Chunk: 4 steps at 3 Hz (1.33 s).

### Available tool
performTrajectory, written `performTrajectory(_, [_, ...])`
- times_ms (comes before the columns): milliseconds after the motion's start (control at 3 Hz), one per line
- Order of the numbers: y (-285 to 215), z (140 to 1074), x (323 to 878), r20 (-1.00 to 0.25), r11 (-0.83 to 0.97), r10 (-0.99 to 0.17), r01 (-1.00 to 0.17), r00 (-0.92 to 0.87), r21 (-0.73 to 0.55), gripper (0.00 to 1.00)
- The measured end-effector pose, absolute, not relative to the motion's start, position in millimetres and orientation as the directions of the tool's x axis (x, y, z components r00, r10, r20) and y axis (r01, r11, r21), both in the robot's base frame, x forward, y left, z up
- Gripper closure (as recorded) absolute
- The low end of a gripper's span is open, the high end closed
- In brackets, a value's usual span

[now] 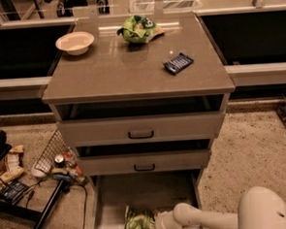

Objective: Pick green jalapeno chip bag from bottom drawer and place on counter

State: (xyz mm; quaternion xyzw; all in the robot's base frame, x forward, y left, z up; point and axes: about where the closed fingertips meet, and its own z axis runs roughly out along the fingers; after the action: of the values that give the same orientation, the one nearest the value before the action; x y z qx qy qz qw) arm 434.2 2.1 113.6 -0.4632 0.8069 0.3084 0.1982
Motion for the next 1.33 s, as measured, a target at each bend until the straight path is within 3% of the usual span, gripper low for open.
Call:
performTrajectory(1000, [1.3,154.7,448.6,-0.638,0.341,-0.622,-0.890,-0.454,0.302,0.98])
performTrajectory(1333, [-20.1,250.0,491.5,-0.682,0.275,-0.621,-0.922,-0.387,0.272,1.00])
